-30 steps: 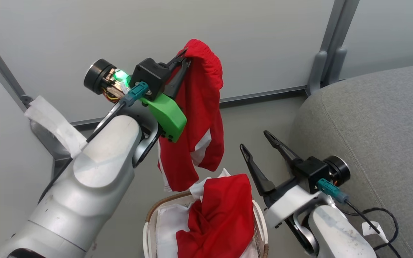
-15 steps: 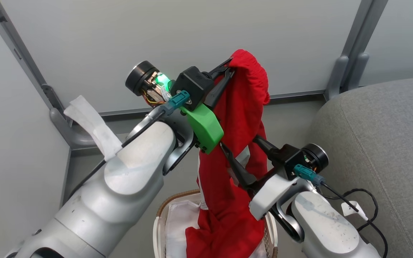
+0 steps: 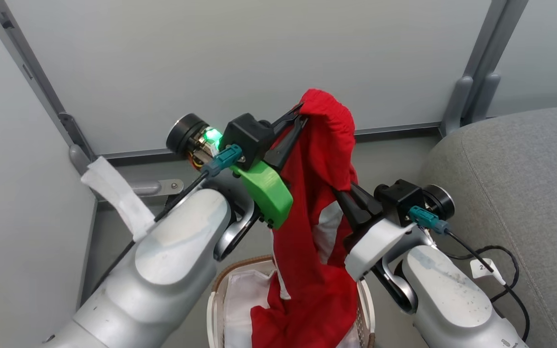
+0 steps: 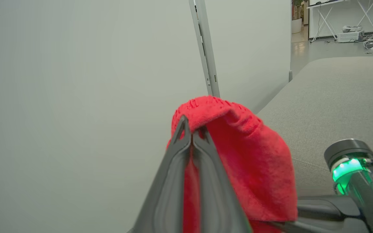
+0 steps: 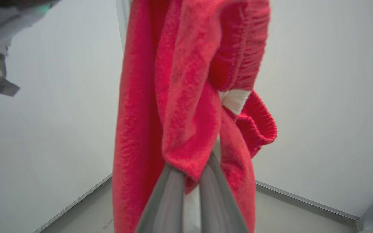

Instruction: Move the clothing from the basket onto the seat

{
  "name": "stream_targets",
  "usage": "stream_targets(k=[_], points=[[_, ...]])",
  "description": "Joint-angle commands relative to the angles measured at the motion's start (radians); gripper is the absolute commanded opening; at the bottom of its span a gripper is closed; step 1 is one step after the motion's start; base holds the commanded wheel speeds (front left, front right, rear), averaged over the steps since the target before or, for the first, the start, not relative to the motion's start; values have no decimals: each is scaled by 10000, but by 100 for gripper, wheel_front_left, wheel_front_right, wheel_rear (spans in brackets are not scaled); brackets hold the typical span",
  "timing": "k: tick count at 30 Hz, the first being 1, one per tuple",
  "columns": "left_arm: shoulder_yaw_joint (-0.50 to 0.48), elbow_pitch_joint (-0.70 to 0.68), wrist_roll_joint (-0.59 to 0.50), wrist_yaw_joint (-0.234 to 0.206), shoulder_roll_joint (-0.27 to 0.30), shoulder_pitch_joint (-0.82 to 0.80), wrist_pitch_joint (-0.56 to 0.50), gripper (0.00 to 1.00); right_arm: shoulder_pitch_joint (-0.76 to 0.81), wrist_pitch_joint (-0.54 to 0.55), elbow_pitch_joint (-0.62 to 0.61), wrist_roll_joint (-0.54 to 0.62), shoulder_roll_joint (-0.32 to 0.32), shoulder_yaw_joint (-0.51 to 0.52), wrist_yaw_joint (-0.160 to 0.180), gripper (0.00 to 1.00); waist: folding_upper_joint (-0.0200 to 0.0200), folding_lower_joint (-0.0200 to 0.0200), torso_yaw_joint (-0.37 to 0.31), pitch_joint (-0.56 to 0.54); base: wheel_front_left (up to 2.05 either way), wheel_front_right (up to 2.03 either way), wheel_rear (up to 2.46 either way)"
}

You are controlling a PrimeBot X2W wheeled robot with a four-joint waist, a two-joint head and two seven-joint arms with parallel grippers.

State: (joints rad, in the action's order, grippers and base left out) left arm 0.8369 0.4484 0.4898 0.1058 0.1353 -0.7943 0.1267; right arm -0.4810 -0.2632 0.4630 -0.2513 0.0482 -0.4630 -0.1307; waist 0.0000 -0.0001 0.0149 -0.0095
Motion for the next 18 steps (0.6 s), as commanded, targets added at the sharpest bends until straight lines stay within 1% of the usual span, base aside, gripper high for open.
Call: stream_targets(k=[1, 2, 3, 4, 12, 18], points=[[-113, 36, 107, -80, 44, 259, 179, 21, 146, -25, 23, 42, 40, 103, 0, 0, 0, 1, -76, 23, 0, 0, 0], [-123, 78, 150, -96, 67, 388, 295, 38, 163, -25, 27, 72, 40, 189, 1, 0, 0, 1, -113, 34, 0, 0, 0], [-142, 125, 184, -134, 92, 509, 416, 62, 162, -25, 14, 101, 40, 258, 1, 0, 0, 1, -148, 45, 0, 0, 0], [-165, 217, 218, -182, 117, 657, 546, 100, 161, -25, -4, 146, 40, 348, 1, 0, 0, 1, -191, 56, 0, 0, 0], [-493, 883, 707, -306, 26, 1802, 1166, 100, 48, -25, -140, 415, 37, 1287, 1, 0, 0, 1, -481, 124, 0, 0, 0], [-888, 1243, 800, -391, 15, 2600, 1382, 100, 34, -25, -350, 699, 39, 1730, 0, 0, 0, 1, -694, 211, 0, 0, 0]])
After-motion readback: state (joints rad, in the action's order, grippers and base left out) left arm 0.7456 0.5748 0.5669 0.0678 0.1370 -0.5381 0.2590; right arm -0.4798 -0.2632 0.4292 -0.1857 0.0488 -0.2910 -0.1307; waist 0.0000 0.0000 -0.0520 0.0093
